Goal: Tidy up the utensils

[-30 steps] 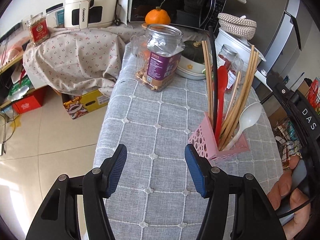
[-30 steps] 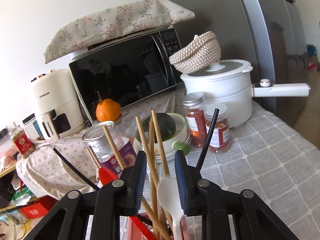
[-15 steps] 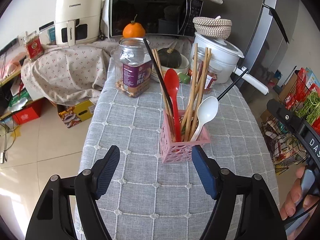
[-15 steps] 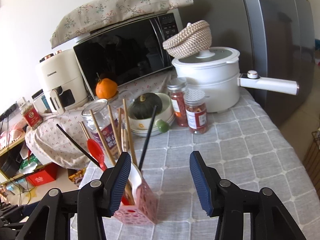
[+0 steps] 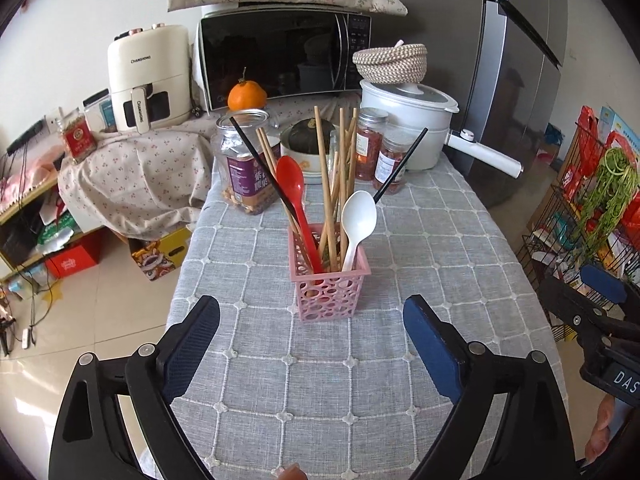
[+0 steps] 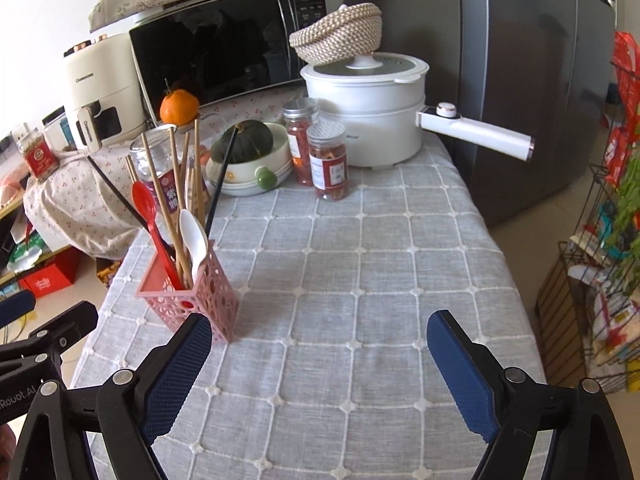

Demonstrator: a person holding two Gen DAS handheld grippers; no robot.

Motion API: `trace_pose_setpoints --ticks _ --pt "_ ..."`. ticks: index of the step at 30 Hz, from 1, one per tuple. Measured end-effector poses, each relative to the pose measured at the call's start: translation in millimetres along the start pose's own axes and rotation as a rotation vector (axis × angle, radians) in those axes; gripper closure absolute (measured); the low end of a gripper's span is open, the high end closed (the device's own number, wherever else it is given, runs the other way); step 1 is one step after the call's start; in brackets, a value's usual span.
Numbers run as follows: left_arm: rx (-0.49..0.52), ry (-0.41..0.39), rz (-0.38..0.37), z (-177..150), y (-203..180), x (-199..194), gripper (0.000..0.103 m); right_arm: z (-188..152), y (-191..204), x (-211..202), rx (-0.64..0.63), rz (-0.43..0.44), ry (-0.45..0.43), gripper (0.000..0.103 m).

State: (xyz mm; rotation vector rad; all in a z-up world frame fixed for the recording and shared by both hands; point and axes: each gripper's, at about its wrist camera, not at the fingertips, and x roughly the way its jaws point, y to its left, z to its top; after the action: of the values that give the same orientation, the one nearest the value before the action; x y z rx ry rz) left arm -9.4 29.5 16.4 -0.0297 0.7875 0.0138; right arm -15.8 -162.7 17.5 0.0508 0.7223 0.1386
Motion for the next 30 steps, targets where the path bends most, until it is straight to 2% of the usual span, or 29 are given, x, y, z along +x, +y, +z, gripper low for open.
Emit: trace_pose_setpoints --ticks 12,30 --pt "0.03 -0.001 -0.035 -5.0 -16.2 2.1 0.007 -5.2 -20.0 7.5 0.0 -0.058 0.029 0.009" --pt "0.036 -0.002 -0.053 -6.7 -18.6 2.3 0.007 -4.3 -21.1 17.0 0.024 -0.065 0.048 0.009"
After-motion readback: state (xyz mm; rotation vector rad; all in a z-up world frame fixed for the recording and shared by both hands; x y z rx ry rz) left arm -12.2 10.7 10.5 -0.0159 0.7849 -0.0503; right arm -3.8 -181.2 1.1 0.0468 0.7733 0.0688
